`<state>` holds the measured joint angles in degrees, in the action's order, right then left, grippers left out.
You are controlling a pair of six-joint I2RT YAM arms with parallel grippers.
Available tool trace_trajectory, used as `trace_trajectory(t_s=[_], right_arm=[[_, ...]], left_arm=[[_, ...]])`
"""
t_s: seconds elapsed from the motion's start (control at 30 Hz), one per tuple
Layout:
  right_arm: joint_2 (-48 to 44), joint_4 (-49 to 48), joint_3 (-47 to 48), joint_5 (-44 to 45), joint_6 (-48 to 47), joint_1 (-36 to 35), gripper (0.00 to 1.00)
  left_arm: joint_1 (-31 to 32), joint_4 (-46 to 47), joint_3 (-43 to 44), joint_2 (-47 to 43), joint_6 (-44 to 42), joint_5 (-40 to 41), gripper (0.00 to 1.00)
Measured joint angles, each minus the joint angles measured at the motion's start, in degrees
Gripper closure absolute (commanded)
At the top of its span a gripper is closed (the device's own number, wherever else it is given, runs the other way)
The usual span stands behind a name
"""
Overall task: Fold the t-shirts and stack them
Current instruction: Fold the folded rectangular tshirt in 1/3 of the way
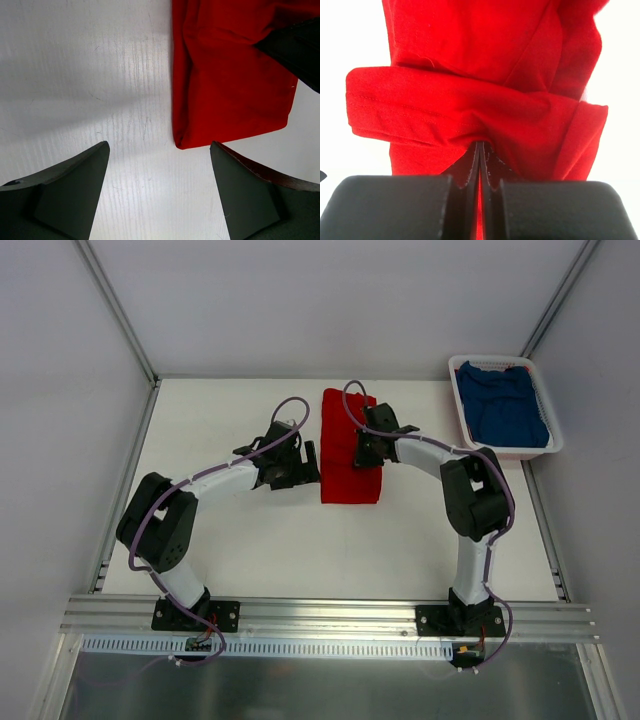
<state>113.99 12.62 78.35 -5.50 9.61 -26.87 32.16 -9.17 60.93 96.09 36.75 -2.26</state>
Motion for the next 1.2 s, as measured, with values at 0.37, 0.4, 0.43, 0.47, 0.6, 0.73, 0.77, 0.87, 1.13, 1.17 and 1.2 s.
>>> trace_trajectory(t_s=[0.37, 0.4, 0.43, 0.47, 0.6, 0.73, 0.77, 0.87, 1.13, 1.17, 1.2], right_arm=[[-2.2, -0.4, -3.7, 0.0, 0.2, -1.2, 1.00], [-2.4, -0.4, -3.9, 0.1, 0.2, -1.5, 1.00], [-2.7, -0.4, -4.1, 0.1, 0.2, -1.7, 1.00], [-2.8, -0.4, -4.1, 0.1, 0.2, -1.9, 1.00], [-2.9, -0.5, -4.1, 0.1, 0.2, -2.4, 1.00], [-2.6, -0.4, -3.7, 0.1, 0.2, -2.4, 1.00], [-2.1, -0.4, -3.2, 0.1, 0.2, -2.4, 1.00], [-0.7, -0.4, -1.6, 0.1, 0.2, -2.3, 1.00], [2.6, -0.3, 1.8, 0.1, -0.1, -1.8, 1.00], [2.8, -0.3, 2.2, 0.1, -0.1, -1.7, 1.00], [3.0, -0.2, 2.6, 0.1, -0.2, -1.5, 1.00]], left_arm=[[0.0, 0.0, 0.0, 0.0, 0.0, 0.0, 0.18], [0.0, 0.1, 0.0, 0.0, 0.0, 0.0, 0.17], [0.0, 0.1, 0.0, 0.0, 0.0, 0.0, 0.17], [0.0, 0.2, 0.0, 0.0, 0.0, 0.0, 0.18], [0.0, 0.3, 0.0, 0.0, 0.0, 0.0, 0.18], [0.0, 0.4, 0.0, 0.0, 0.0, 0.0, 0.18], [0.0, 0.4, -0.1, 0.0, 0.0, 0.0, 0.18], [0.0, 0.4, -0.6, -0.4, 0.0, 0.0, 0.18], [0.0, 0.4, -1.1, -1.0, 0.0, 0.0, 0.18], [0.0, 0.4, -1.1, -1.0, 0.0, 0.0, 0.18], [0.0, 0.4, -1.2, -1.0, 0.0, 0.0, 0.18]])
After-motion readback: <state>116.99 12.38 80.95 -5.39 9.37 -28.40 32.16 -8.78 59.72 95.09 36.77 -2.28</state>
